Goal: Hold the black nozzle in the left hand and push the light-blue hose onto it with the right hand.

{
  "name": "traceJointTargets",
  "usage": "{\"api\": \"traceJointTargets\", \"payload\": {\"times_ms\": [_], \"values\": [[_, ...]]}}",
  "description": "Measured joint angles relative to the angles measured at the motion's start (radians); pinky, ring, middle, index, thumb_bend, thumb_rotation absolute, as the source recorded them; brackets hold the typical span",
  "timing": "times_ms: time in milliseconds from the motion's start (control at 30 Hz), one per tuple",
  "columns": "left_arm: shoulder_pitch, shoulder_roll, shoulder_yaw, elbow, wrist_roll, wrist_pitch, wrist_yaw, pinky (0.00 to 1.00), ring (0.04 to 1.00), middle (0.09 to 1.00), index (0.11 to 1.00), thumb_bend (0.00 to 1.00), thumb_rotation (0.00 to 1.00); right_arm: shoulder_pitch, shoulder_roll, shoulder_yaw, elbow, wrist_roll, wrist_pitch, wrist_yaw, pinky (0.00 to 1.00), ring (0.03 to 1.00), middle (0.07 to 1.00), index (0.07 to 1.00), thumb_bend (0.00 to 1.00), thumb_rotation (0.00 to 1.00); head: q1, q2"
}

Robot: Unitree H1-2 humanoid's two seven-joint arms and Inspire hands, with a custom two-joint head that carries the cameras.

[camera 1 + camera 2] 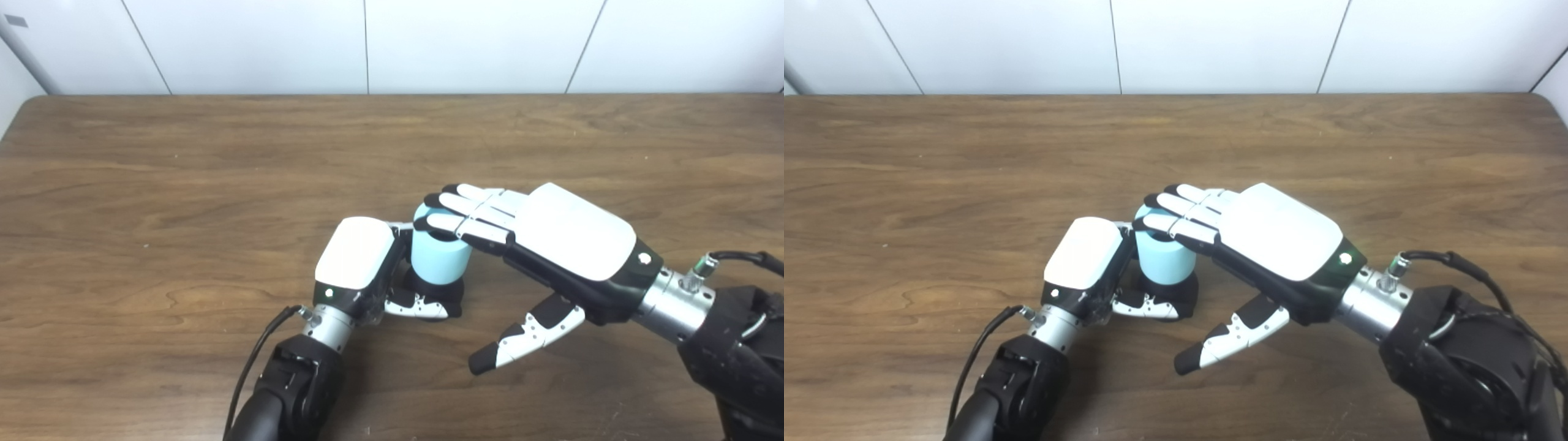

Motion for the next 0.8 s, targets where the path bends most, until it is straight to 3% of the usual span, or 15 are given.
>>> {"api": "traceJointTargets", "payload": {"times_ms": [333, 567, 800], "values": [[-0.001, -0.004, -0.004, 0.000, 0.002, 0.015, 0.000, 0.43, 0.479, 0.418, 0.494, 0.52, 0.00, 0.021, -0.019, 0.020, 0.000, -0.033, -0.038, -0.013, 0.90, 0.984, 0.972, 0.891, 0.72, 0.90, -0.009, 0.002], [-0.002, -0.004, -0.011, 0.001, 0.021, 0.019, -0.002, 0.45, 0.514, 0.530, 0.467, 0.52, 0.00, 0.068, -0.020, 0.055, 0.026, -0.081, -0.091, -0.078, 0.90, 0.961, 0.953, 0.889, 0.71, 0.85, -0.006, 0.002], [-0.002, -0.004, -0.010, 0.001, 0.022, 0.020, -0.003, 0.45, 0.511, 0.513, 0.477, 0.52, 0.00, 0.094, -0.020, 0.071, 0.055, -0.095, -0.119, -0.148, 0.89, 0.961, 0.960, 0.886, 0.71, 0.85, -0.012, 0.003]]}}
